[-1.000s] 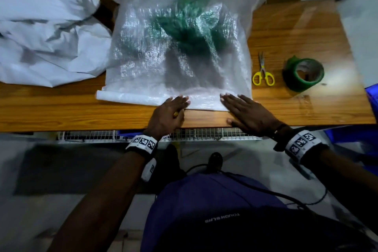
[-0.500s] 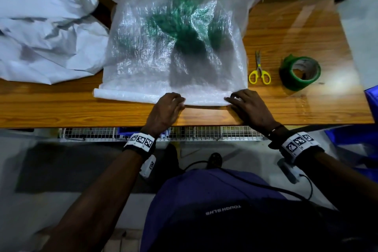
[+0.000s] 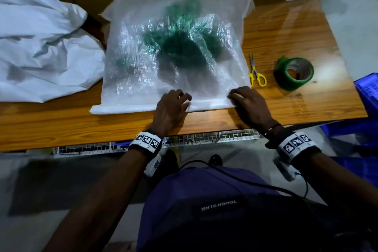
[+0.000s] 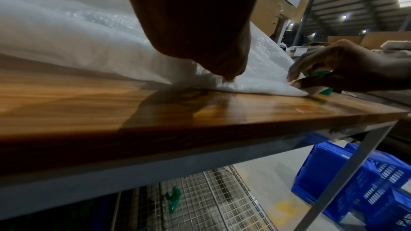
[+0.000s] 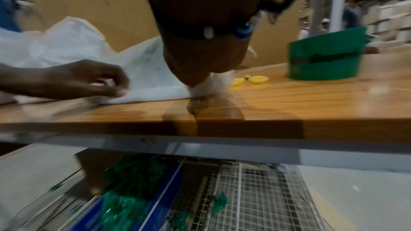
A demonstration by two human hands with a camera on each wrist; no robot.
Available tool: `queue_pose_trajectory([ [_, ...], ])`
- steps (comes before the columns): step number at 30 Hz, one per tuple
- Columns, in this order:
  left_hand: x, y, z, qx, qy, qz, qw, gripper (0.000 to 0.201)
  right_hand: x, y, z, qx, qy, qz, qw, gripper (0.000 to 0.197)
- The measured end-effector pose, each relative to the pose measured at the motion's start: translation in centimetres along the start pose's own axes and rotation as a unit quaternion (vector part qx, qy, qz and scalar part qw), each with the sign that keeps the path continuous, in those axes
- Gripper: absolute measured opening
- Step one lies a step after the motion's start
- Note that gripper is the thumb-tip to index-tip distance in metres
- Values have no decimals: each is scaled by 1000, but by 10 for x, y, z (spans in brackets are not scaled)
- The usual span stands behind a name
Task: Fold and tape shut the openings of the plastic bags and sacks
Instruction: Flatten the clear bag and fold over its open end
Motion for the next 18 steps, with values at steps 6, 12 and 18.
queue_pose_trajectory([
  [6,1,-6,7,15,8,69,997,12,-19,7,58,-91,-30,70,993,50],
  [12,-20,7,7,-19,78,183,980,28,-17,13,52,-113,-41,72,990,60],
  [18,-77,43,-20,-54,136,142,979,42,-19,14,51,-116,-55,79,989,63],
])
Point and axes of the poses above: each hand's wrist, its own y-axis away from the middle knuckle, its own z-axis out of the palm, x = y × z, the point moved 7 cm from there along -y, towards the middle knuckle, and after that the axes turned 13 degrees about -y, right-handed, at the moved point
